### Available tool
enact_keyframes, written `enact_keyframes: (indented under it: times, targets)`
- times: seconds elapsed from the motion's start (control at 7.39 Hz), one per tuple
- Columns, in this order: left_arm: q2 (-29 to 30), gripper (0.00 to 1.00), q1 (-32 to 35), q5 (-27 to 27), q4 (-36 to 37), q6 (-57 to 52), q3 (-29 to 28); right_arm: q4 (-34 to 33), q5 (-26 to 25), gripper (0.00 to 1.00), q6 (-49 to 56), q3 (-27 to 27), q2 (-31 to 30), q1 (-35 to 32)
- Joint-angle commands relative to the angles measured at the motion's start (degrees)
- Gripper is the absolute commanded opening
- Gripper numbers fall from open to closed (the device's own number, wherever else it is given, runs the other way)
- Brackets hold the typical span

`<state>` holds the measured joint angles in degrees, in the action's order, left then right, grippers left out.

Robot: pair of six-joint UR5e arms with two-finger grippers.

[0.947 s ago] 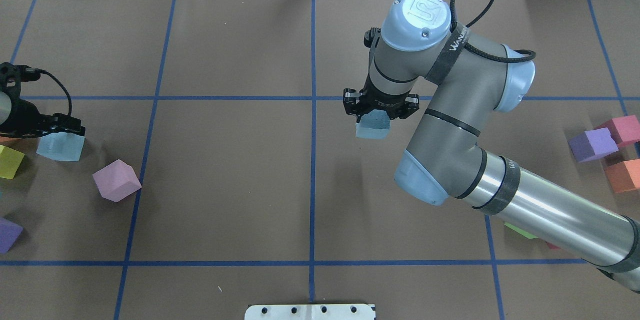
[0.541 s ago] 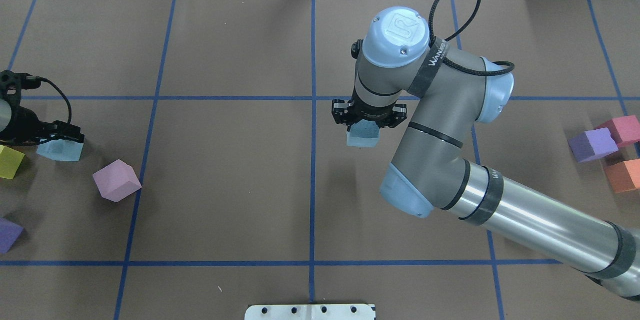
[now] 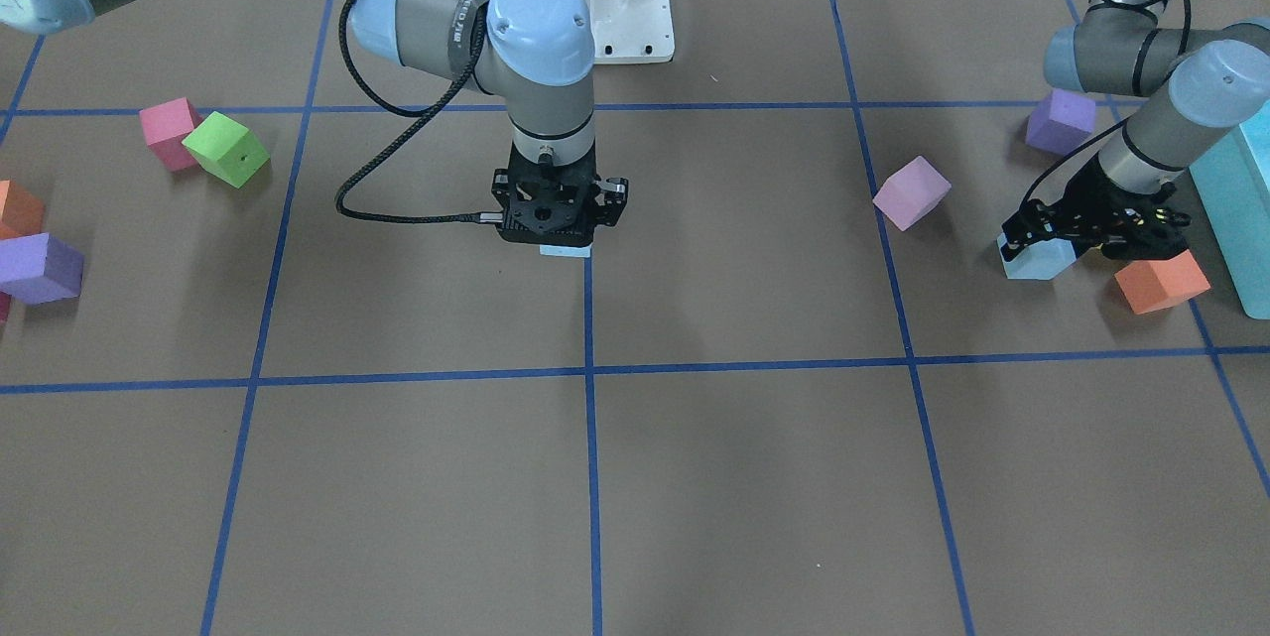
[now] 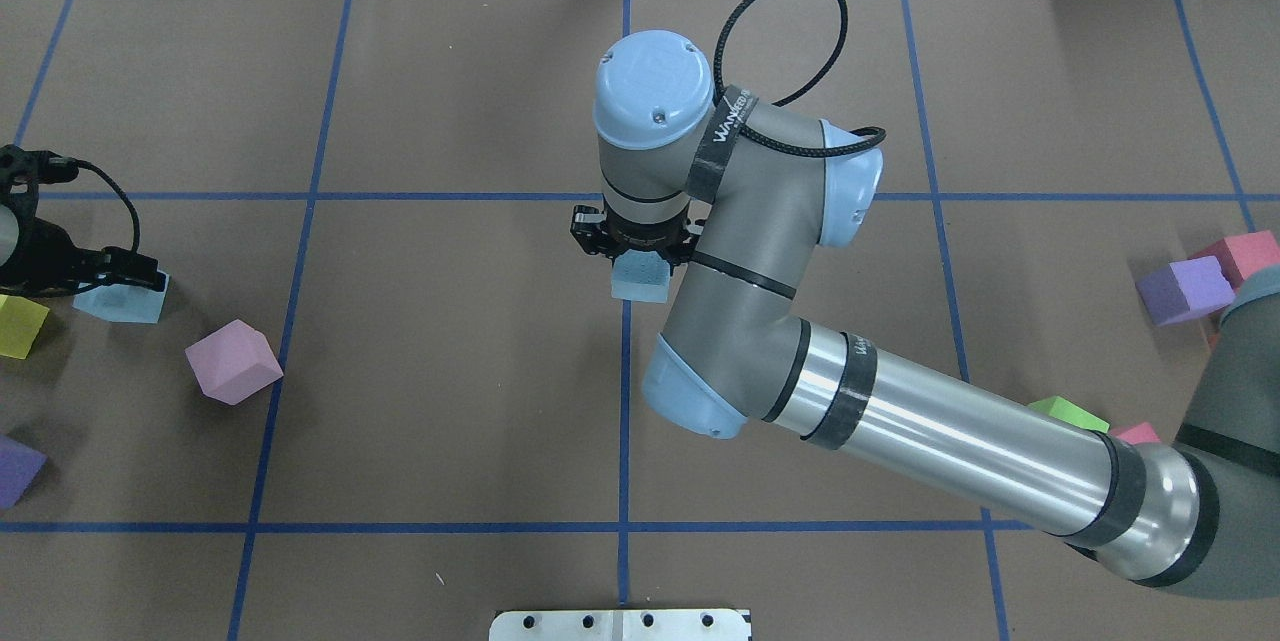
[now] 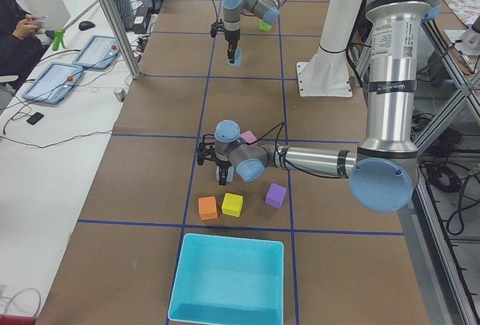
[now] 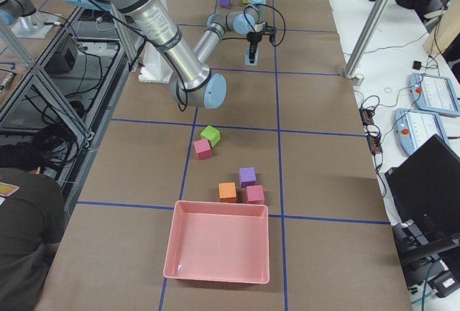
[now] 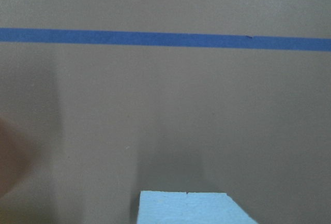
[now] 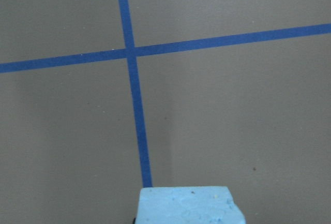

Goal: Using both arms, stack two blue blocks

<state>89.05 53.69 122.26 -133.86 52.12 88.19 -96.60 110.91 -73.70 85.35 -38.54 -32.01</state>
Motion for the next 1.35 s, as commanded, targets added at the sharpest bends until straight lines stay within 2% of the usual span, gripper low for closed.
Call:
enact_keyframes:
  times: [0.0,0.27,0.68,0.95,1.22]
  targets:
    - [0.0,0.94,-0.1,0.0,0.0,0.0,0.1,2.4,-0.4,0.5,0.0,-3.2,1.4,0.0]
    - [0.0,0.85,-0.1,0.0,0.0,0.0,0.1,7.6,-1.2,0.63,-0.3,-7.3,1.5,0.0]
    - [0.1,0.46,-0.1,0.1,0.0,0.2,0.1,7.7,-1.3,0.66,-0.3,-7.3,1.5,0.1]
    - [0.4,0.42,0.0,1.0,1.2,0.0,1.8,7.7,-1.4,0.66,-0.4,-7.4,1.5,0.4]
    - [1.7,0.4,3.5,8.8,9.6,-1.0,6.3,7.8,-2.9,0.66,-0.5,-7.5,1.5,1.2]
